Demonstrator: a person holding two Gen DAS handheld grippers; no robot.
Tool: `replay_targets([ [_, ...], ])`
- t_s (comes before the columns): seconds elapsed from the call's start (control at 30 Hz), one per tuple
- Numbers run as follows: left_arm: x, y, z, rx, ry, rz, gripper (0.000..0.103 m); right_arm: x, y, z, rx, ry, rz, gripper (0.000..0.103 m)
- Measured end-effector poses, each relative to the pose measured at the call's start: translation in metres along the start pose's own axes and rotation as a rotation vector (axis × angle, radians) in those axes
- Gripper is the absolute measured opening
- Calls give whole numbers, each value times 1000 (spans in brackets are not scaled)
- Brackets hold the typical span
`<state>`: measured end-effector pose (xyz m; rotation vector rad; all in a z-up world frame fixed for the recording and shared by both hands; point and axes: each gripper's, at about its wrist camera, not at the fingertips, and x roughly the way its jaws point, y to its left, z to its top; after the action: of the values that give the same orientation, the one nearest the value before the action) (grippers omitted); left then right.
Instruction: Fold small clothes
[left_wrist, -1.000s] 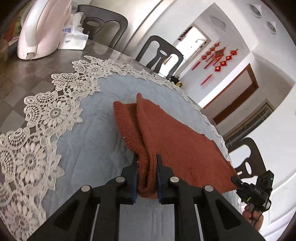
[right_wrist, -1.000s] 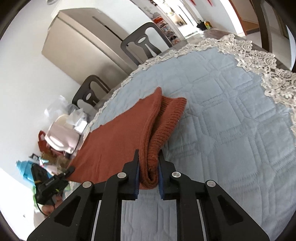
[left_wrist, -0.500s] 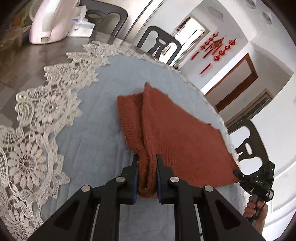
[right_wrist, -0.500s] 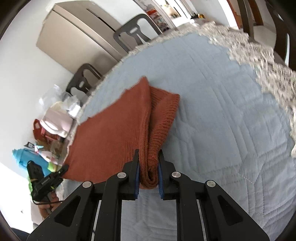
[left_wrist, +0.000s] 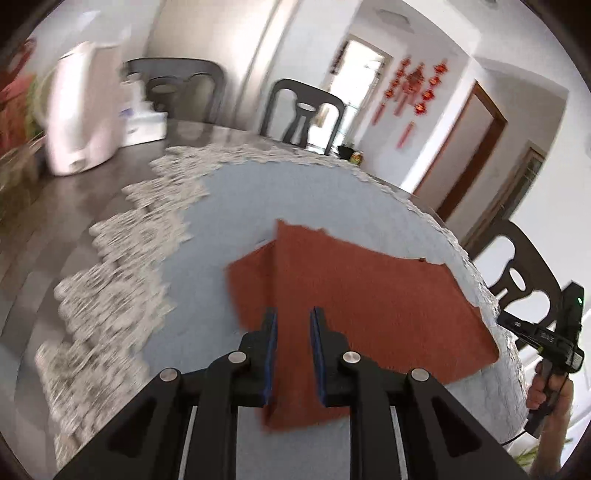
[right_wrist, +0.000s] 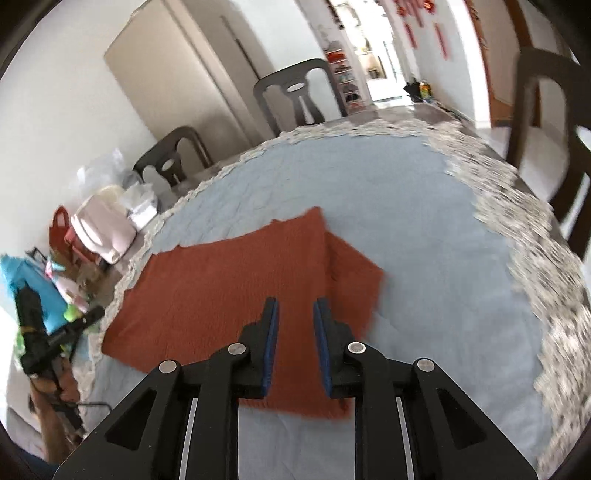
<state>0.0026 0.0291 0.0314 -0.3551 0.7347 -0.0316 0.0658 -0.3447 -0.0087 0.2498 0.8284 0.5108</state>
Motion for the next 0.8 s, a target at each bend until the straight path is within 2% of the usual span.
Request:
replay_targets([
  [0.07, 14, -10, 6, 39, 6, 4, 20, 14, 2, 3, -17, 16, 7, 20],
  [0.13, 34, -16, 10, 61, 36, -2, 20, 33, 0, 5, -28, 44, -35, 20],
  [0.2, 51, -15, 6, 58, 72, 35, 20, 43, -12, 5, -4, 52, -57, 10],
  [0.23, 57, -13, 4, 55, 85, 46, 20, 42, -13, 6, 7, 49, -49, 8],
  [0.3, 53, -11, 0, 55, 56, 30, 20, 40, -14, 8, 16, 54, -45, 8],
  [0.4, 50, -12, 3, 49, 66, 24, 20, 39, -4, 14, -25, 48, -64, 8],
  [0.5, 52, -24, 14, 92, 43, 35, 20, 45, -1, 25, -19, 35, -63, 8],
  [0.6, 68, -25, 23, 88, 65, 58, 20, 61, -9, 27, -1, 56, -121, 8],
  [0.67, 82, -20, 21, 81, 94, 80, 20, 60, -15, 25, 13, 40, -100, 8],
  [0.8, 81, -17, 18, 74, 72, 72, 20, 56, -15, 21, -3, 28, -104, 8],
])
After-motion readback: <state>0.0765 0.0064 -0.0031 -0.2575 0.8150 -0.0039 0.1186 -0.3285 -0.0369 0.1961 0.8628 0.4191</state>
